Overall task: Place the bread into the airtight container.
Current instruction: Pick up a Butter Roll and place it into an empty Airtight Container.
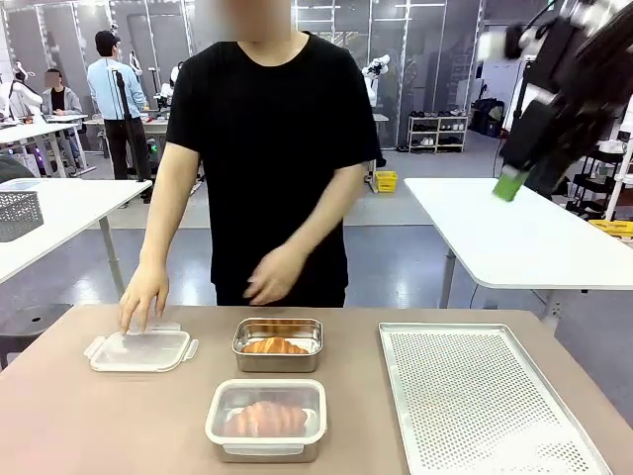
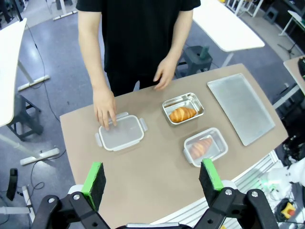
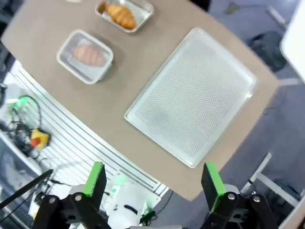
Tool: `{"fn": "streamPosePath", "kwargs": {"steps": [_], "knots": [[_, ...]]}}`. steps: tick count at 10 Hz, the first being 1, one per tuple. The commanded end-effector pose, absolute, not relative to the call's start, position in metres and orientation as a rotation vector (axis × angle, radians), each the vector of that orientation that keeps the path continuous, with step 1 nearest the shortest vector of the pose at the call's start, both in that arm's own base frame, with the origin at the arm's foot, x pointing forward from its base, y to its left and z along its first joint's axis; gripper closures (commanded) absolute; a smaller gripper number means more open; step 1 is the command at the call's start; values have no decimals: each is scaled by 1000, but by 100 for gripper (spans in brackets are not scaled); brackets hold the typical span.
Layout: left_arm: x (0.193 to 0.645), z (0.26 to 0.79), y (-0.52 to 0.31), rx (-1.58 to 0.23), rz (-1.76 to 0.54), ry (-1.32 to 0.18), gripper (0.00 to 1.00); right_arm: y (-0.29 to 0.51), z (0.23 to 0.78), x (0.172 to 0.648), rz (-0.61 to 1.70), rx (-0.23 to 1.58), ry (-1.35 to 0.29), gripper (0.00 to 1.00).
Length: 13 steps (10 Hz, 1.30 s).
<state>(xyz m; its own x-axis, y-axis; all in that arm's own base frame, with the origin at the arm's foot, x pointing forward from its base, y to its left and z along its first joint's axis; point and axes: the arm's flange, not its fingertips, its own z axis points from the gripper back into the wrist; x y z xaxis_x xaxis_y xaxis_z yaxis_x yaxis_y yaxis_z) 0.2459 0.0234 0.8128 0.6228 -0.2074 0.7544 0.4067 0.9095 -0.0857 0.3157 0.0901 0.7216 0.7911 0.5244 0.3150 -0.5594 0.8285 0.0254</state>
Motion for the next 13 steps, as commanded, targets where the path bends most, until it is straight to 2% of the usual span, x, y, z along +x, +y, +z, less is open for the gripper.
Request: {"fn": "streamPosePath", "kwargs": {"steps": [1,2,4,5,13], "knots": [[246,814,23,-269,-365,-828,0,102,752,282,505,4,-336,0],[246,814,23,-269,-365,-828,0,100,761,269,488,-3,-359,0],[246,814,23,-269,-365,-828,0,94,747,274,451,17,-376,0],[246,814,23,-269,-365,-828,0,95,770,258,509,5,-382,0],[246,814,23,-269,-365,-828,0,95,770,258,509,5,-382,0]]}}
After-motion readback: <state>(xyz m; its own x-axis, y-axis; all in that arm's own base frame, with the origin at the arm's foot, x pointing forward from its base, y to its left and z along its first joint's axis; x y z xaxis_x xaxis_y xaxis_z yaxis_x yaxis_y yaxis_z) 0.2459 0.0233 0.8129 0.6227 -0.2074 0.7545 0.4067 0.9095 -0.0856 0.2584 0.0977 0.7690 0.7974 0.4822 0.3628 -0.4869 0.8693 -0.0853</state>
